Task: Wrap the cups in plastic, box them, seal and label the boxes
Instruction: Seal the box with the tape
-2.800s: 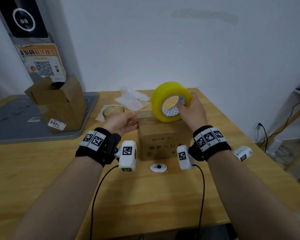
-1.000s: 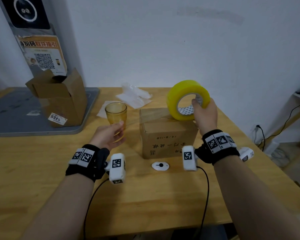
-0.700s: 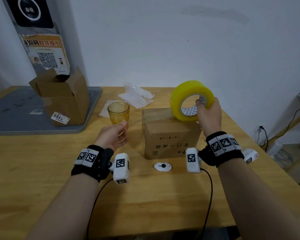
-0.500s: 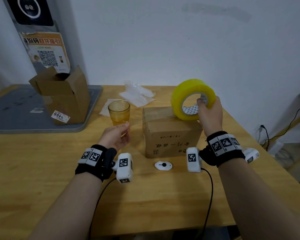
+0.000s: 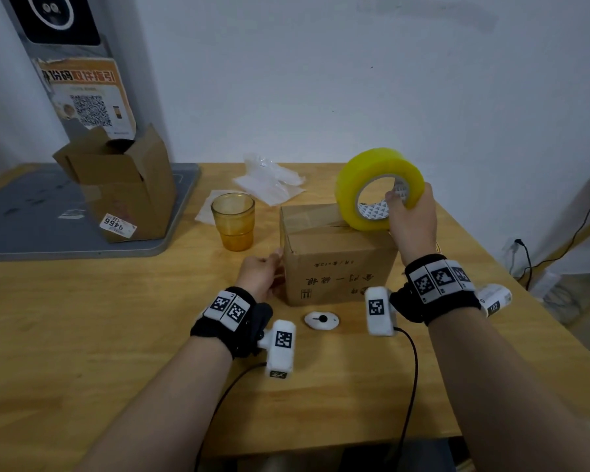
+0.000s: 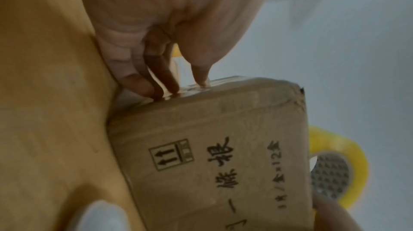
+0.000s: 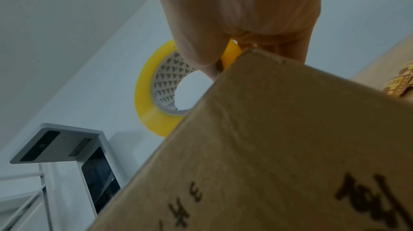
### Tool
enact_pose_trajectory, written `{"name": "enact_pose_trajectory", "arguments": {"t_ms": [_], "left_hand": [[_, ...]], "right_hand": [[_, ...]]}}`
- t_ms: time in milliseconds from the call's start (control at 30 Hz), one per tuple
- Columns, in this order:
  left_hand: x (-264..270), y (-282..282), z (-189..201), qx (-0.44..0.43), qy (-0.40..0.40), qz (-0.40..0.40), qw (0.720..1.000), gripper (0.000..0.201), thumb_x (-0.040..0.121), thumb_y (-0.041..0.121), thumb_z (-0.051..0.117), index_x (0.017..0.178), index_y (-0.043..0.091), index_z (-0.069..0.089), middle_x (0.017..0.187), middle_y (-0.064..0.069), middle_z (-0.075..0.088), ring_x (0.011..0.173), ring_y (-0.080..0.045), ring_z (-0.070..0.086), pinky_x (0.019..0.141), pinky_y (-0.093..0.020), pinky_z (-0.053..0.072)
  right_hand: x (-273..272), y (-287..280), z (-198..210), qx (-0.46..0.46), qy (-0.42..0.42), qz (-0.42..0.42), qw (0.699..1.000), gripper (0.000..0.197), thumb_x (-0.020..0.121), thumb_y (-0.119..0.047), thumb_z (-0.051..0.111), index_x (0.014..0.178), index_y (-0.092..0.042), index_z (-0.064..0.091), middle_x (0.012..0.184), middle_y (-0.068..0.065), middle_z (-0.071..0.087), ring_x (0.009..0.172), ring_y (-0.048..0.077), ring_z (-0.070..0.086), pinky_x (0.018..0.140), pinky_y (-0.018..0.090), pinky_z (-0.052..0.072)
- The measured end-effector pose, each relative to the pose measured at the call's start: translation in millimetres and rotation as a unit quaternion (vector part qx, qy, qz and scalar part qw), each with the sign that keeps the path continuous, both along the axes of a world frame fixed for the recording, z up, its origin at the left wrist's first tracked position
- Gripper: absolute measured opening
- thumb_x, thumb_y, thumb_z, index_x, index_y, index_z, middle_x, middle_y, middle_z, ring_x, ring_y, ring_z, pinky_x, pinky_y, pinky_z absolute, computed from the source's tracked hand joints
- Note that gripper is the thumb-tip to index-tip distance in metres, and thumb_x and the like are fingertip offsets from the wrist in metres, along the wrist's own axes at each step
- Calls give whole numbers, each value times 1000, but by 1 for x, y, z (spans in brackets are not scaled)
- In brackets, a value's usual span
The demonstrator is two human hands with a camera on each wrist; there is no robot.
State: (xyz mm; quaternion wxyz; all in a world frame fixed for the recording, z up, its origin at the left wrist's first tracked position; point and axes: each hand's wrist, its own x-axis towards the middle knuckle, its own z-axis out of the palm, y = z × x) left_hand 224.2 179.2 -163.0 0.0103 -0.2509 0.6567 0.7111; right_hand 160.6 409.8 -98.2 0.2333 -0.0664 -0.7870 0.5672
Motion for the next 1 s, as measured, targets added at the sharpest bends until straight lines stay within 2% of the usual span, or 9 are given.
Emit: {"name": "enact_pose_trajectory", "arguments": {"t_ms": [133,267,333,433,500,567,700,833,1000], "left_hand": [[0,-4,1,-51,-25,-15,998,60,101,44,61,133,-5,49,111,-16,65,87,-32,69,61,-39,57],[3,-10,-4,-151,-51,-68,985,49,98,11,63,141,6,39,106,-17,67,78,-25,67,55,-32,53],[1,-10,-2,-169,-29,-59,983,40,97,5,58,135,9,45,108,-18,68,82,-28,67,67,-38,59],[3,-5,23,-143,81,18,986,21,107,29,47,118,19,61,105,0,64,99,-20,63,93,-40,52],[9,4,44,-59,132,-14,989,44,105,58,34,106,28,65,103,10,65,101,-8,61,97,-35,46],[17,16,52,-26,136,-94,986,53,100,67,37,121,30,68,118,10,71,113,-8,63,102,-33,46],[27,23,40,-78,135,-145,977,42,100,47,61,137,26,60,122,13,69,109,-2,63,84,-22,48],[24,17,36,-79,120,-167,975,17,101,44,60,112,31,65,100,22,71,85,13,64,71,-13,46],[21,17,37,-108,126,-165,972,37,103,47,54,131,24,60,107,16,69,86,9,63,59,-8,47]], "right_hand": [[-3,1,-1,-2,-1,-3,1000,51,98,-39,60,144,-19,48,133,4,63,123,30,59,105,50,49],[-4,0,-1,-4,-10,-5,1000,59,98,-42,60,150,-18,43,140,5,60,128,31,57,107,51,48],[-4,1,-1,-3,-11,-5,1000,61,98,-43,60,151,-18,42,141,6,59,129,31,56,108,51,48],[-5,2,-2,-2,-3,-1,1000,55,100,-38,60,148,-18,45,137,5,62,125,30,58,105,48,49],[-5,2,-2,-5,-3,4,1000,55,100,-38,60,149,-18,44,138,4,61,126,29,57,106,48,48],[-5,2,-1,-5,-9,8,1000,57,100,-39,59,151,-19,42,140,4,59,128,29,56,106,49,48],[-6,3,-1,-5,-14,12,1000,62,99,-43,59,152,-19,40,143,5,58,129,31,56,106,51,49],[-4,5,-2,-12,-9,20,1000,50,99,-39,61,144,-21,47,131,2,63,119,28,60,101,50,52],[4,7,0,-43,-14,36,998,38,96,-31,64,130,-23,52,104,-7,61,100,23,62,92,55,57]]}}
